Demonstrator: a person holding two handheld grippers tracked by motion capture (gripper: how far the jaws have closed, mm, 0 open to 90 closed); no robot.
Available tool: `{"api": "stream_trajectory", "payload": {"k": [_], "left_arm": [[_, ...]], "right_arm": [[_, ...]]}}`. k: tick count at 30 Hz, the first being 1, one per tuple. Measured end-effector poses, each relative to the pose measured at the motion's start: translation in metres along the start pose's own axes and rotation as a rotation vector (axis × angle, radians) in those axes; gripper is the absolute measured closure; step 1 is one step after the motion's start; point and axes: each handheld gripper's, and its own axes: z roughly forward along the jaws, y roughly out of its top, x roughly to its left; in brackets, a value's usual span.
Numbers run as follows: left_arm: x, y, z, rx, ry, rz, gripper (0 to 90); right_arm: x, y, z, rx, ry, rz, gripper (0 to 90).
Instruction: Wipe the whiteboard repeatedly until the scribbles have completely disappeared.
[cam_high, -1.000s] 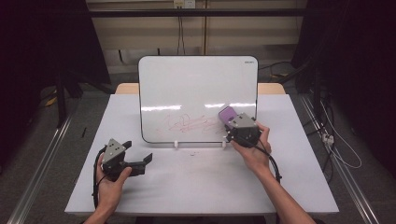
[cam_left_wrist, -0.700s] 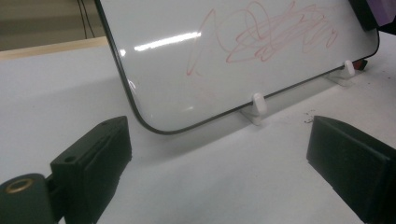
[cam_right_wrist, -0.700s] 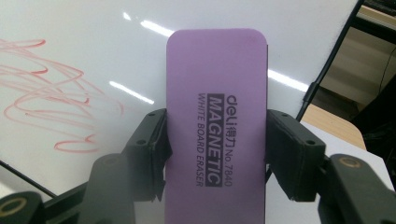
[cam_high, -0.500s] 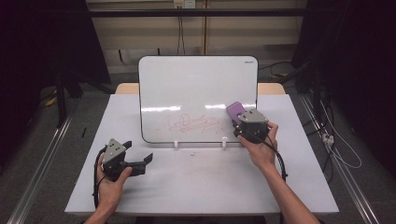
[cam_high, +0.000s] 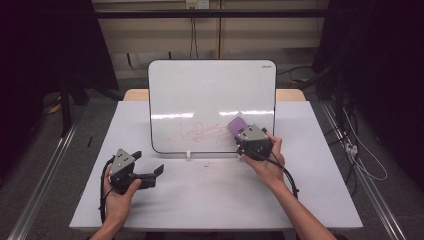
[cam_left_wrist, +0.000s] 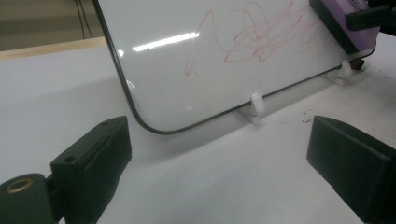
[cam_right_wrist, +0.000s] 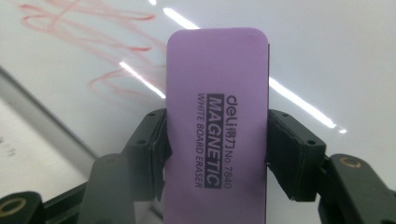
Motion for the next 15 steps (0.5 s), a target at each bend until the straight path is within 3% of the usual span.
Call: {"api": "stream_trajectory", "payload": {"k": [2,3,5,9,11,15], "left_arm": [[0.000,0.000,-0.001,-0.003,0.000,-0.002,6.3],[0.001,0.000,-0.001,-0.002,0.001,-0.001,6.3],[0.001,-0.001,-0.001,-0.001,0.001,-0.003,6.3],[0.001,-0.001,-0.001,0.000,-0.001,-0.003,6.3],[0.000,0.000,0.000,-0.001,0.000,-0.004,6.3],[-0.001,0.000,-0.001,-0.002,0.001,-0.004,6.3]], "right_arm": [[-0.016,0.000,-0.002,-0.012,-0.035,0.047,42.2],[-0.016,0.000,-0.002,-0.012,-0.035,0.047,42.2],[-0.031,0.000,-0.004,-0.018,-0.070,0.082,42.2],[-0.048,0.002,-0.006,-0.023,-0.109,0.107,42.2],[-0.044,0.003,-0.005,-0.025,-0.119,0.086,42.2],[-0.024,0.006,-0.001,-0.032,-0.095,0.054,42.1]]}}
